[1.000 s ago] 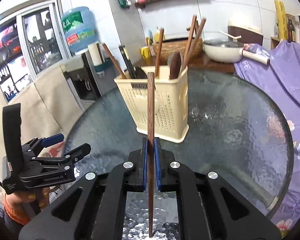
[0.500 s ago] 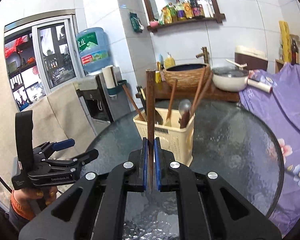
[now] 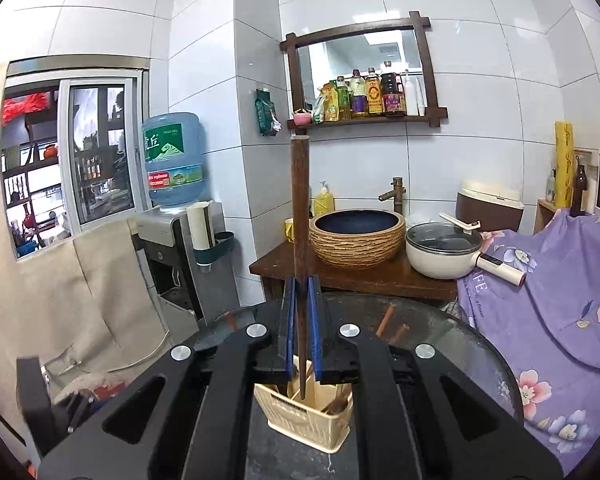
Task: Organize utensils
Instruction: 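Open the right tool to release the chopstick in the holder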
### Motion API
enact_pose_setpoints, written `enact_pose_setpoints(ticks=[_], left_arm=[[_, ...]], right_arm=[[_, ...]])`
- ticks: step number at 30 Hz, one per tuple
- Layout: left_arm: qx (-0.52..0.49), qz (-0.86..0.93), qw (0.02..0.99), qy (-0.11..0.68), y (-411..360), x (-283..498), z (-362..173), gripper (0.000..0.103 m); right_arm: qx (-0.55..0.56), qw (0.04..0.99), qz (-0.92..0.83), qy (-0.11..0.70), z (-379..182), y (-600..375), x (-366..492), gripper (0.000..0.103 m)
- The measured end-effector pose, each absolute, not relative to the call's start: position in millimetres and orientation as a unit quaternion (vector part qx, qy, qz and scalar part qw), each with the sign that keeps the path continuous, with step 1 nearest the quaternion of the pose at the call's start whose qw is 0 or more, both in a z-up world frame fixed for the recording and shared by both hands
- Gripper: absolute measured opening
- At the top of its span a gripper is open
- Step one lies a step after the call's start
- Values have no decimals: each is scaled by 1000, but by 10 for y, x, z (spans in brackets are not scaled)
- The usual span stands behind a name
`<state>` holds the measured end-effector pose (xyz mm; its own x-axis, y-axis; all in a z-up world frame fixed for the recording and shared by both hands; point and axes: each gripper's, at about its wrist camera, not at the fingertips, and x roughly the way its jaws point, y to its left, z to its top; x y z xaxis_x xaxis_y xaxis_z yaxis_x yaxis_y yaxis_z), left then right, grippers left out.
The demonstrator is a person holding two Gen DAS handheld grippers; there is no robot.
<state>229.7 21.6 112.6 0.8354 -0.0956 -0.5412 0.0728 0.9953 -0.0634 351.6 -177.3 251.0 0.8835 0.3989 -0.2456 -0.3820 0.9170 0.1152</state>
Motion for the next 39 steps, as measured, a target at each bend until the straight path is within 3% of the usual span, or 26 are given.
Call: enact_pose_setpoints(ticks=[15,29,30,34,36,39], left_arm=[[1,-22,960,280,183,2463,943,97],[-1,-29,956,293,146,2626,773,97],[-3,-29,955,294,160,2620,766,97],[-6,-24,958,287,219,2536,745,97],[-8,-19,959,282,251,2497,733,97],[-16,-11,960,281,315,2420,690,97]], right_arm=[[10,959,166,229,1539,-1471,4236,7],[-8,952,162,260,1111,-1348,4381,8],[-6,952,163,259,1110,-1357,4361,11],[-2,959,161,234,1184,-1413,4178,50],[2,964,159,215,1238,-1466,4034,58],[13,969,161,186,1306,-1560,3737,77]])
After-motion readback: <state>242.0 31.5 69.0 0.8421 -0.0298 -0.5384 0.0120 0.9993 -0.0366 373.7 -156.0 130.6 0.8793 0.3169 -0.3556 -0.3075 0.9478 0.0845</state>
